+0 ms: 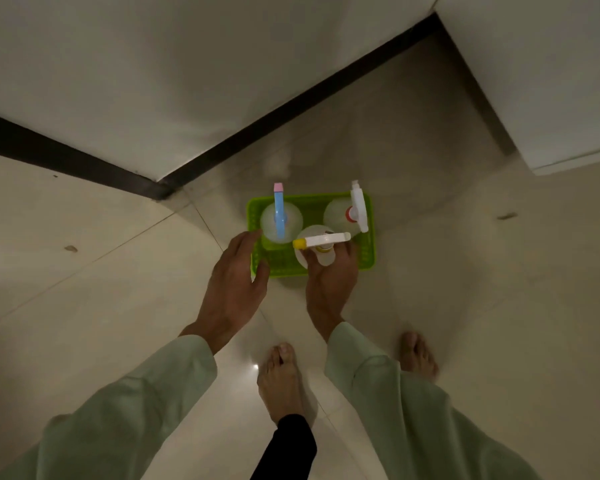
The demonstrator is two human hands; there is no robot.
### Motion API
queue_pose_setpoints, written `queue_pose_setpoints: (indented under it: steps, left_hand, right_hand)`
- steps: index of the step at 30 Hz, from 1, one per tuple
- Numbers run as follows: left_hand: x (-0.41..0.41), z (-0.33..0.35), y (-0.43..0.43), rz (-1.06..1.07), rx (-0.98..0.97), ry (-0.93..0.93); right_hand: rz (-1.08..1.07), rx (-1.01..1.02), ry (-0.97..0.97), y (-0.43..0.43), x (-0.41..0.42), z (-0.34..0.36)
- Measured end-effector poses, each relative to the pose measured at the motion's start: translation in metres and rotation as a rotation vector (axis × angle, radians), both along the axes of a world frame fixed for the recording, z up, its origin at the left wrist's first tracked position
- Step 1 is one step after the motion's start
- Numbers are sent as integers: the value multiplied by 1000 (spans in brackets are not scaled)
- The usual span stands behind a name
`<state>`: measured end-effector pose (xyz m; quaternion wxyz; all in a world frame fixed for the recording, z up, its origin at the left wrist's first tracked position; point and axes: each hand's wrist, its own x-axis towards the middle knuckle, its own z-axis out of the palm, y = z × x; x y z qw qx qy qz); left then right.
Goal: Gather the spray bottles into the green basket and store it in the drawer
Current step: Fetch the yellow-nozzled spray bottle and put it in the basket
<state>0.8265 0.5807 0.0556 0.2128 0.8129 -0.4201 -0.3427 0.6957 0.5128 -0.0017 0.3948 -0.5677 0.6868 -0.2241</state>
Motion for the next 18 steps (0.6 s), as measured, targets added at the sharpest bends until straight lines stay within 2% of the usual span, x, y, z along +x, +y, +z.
queue_pose_setpoints:
  steps: [5, 10, 15, 18]
  left_hand:
    - [-2, -19, 3, 1, -8, 2]
    - [-9, -25, 5, 35, -5, 18]
    - [-27, -15, 5, 104, 1, 68]
    - [-42, -4, -3, 269, 54, 161]
  right_hand:
    - [-36, 19, 98, -3, -3, -25]
    - [97, 25, 183, -1, -13, -37]
    - [183, 73, 130, 2, -31, -20]
    - [207, 68, 51, -2, -48, 6]
